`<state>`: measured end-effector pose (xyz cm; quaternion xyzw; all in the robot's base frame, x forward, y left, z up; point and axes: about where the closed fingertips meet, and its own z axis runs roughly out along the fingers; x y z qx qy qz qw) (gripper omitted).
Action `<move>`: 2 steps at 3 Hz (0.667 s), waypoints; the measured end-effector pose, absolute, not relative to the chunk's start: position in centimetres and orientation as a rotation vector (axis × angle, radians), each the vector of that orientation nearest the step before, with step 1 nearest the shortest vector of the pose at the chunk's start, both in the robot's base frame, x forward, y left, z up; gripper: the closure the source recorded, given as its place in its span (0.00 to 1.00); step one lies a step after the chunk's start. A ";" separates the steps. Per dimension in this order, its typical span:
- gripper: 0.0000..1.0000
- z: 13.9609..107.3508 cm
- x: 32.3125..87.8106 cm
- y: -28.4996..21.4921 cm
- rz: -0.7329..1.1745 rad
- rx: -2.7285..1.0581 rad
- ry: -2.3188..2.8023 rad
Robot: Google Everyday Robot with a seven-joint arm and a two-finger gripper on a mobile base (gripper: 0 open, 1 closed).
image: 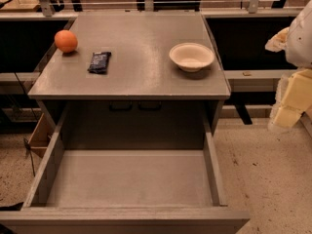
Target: Close top drawer
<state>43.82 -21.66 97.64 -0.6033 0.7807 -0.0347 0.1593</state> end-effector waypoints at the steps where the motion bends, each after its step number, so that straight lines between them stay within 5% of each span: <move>1: 0.00 97.6 43.8 -21.7 -0.099 -1.724 2.231; 2: 0.00 94.0 43.2 -20.5 -0.043 -1.716 2.256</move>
Offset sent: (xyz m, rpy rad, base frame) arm -0.0185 0.0375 -0.1349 0.0786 0.1513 -0.0273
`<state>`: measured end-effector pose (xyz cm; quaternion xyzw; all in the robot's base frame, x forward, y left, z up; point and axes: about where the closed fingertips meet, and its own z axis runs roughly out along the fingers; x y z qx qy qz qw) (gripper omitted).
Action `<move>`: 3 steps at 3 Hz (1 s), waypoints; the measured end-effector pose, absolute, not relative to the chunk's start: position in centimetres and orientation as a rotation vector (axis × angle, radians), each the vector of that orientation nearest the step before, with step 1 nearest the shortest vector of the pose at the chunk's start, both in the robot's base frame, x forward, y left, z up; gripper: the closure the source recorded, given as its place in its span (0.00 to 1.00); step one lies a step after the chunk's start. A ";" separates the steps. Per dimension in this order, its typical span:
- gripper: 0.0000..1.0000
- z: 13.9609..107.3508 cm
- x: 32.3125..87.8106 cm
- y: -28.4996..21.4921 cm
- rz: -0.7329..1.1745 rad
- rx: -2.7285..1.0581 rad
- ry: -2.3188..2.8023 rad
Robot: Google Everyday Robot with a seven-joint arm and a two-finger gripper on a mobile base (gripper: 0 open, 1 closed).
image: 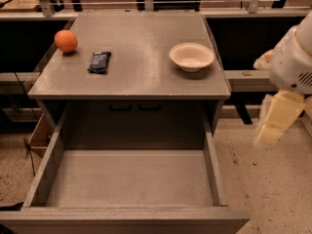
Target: Close top drawer
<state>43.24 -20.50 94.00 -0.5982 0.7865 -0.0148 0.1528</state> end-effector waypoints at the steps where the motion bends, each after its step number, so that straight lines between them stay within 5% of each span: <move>1: 0.00 87.7 42.1 -18.5 0.060 -1.702 2.298; 3: 0.00 78.0 38.2 -12.7 0.297 -1.712 2.310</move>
Offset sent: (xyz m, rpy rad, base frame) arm -0.0511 0.0767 -0.1877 0.1574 0.2141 -0.0102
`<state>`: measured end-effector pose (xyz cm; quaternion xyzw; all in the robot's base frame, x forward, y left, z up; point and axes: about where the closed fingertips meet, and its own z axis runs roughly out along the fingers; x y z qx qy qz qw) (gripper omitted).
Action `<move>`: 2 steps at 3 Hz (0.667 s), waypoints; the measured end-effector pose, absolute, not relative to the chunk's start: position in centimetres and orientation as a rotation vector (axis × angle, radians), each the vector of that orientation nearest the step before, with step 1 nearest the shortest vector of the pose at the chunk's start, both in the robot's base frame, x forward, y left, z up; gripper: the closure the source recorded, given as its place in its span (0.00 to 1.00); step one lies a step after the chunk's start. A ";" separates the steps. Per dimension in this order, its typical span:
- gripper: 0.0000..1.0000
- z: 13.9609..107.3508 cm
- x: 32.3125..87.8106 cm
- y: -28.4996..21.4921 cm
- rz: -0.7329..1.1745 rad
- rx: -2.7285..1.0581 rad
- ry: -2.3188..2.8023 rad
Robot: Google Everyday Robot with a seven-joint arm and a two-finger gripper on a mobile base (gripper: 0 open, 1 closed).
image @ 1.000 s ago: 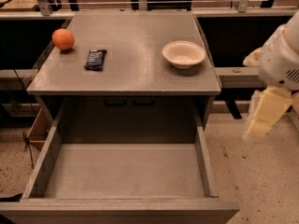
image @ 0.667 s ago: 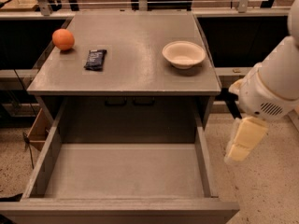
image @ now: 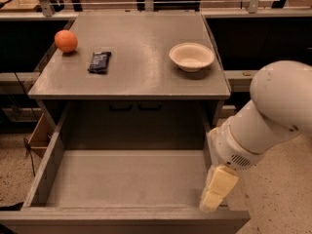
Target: Close top drawer
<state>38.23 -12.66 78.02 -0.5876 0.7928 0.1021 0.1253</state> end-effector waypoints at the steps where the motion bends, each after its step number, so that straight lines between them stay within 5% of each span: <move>1: 0.00 75.2 35.6 -8.8 0.400 -1.729 2.271; 2: 0.00 72.7 34.0 -5.0 0.483 -1.724 2.230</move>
Offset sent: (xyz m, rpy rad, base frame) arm -0.0577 0.1264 -0.0865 0.2096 0.0580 0.0704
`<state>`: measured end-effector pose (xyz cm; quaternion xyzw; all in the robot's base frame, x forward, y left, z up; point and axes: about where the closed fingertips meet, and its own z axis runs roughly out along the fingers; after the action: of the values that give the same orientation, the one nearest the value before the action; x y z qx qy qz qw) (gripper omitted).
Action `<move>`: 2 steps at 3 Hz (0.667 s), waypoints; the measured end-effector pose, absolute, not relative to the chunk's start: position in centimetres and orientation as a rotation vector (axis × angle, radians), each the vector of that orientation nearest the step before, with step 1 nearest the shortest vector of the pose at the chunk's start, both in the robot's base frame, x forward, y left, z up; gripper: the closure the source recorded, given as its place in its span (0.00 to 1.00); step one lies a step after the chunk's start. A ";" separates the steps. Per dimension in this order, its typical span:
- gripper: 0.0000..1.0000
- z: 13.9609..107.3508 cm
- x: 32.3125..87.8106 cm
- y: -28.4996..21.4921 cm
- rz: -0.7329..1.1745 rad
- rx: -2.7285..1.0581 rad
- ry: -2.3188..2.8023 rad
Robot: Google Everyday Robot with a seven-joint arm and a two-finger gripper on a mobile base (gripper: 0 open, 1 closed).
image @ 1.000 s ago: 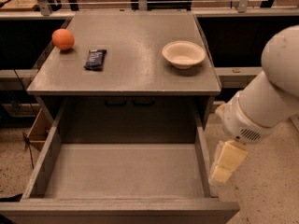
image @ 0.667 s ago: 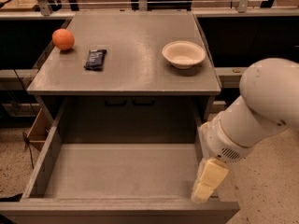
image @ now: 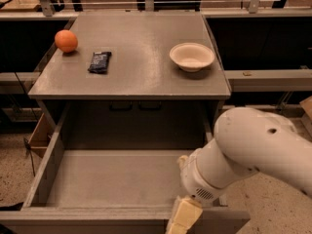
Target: Close top drawer
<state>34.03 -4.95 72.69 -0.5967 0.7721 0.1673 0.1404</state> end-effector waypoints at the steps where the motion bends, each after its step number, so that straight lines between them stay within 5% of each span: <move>1: 0.00 71.2 34.0 -1.9 0.522 -1.700 2.191; 2: 0.13 69.6 34.6 0.5 0.532 -1.681 2.156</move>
Offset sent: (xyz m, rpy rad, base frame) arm 0.0205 0.0863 -0.0550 0.1319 -0.0770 -0.0118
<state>34.60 0.46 69.57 -0.5940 0.7619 0.1879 0.1772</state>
